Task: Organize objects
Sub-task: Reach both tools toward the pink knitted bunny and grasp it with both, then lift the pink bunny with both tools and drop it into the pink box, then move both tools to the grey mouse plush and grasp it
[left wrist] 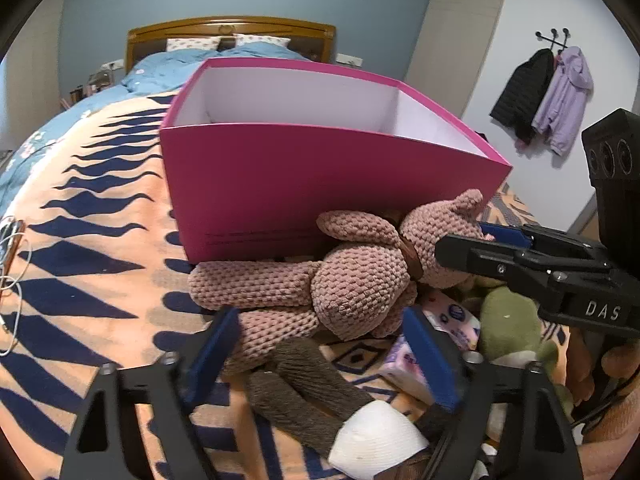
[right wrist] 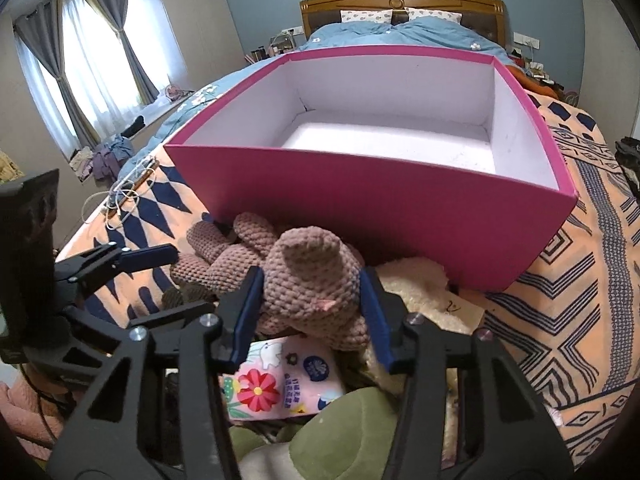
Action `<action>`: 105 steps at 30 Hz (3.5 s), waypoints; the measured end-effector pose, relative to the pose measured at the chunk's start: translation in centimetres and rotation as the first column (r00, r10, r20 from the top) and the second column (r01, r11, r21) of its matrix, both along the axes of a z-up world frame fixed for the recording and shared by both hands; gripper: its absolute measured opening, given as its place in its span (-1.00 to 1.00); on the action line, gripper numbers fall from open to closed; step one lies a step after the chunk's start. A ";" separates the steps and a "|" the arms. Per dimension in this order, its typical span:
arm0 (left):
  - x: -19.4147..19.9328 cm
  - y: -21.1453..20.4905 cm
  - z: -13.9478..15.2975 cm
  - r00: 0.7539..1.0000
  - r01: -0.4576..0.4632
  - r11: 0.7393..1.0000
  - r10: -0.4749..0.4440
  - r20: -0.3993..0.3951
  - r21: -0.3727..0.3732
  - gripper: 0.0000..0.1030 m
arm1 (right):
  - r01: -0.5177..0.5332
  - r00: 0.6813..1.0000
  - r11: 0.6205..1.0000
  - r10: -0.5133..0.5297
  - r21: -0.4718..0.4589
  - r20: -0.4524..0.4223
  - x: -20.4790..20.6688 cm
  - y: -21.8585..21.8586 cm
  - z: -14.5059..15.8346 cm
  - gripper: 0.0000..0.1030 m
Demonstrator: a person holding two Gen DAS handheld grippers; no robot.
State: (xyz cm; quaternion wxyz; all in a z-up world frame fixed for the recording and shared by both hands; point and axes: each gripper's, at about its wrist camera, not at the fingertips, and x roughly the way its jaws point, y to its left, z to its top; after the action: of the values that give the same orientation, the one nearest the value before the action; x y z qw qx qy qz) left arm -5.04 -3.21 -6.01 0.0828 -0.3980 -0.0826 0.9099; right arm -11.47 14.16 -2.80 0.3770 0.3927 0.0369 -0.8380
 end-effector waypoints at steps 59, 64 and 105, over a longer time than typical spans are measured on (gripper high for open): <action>-10.4 -1.7 5.7 0.996 0.086 0.988 -0.084 0.021 -0.130 -0.01 | 0.021 0.991 0.978 0.007 -0.208 0.134 -9.7 -2.8 3.7 -0.03; -10.0 -1.7 5.9 0.996 0.088 0.988 -0.086 0.019 -0.131 -0.03 | 0.053 0.987 0.989 -0.031 -0.137 0.157 -10.4 -3.1 2.5 0.01; 6.6 -2.3 7.0 0.982 0.154 0.988 -0.153 -0.113 -0.002 0.20 | -0.287 0.956 0.951 0.292 -0.114 0.036 10.4 3.6 4.1 0.23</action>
State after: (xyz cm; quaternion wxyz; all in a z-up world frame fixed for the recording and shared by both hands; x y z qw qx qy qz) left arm 1.56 -5.49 0.95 0.1588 -0.3506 -0.0500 0.9216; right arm -1.08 17.74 1.33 0.5171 0.3841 0.0391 -0.7639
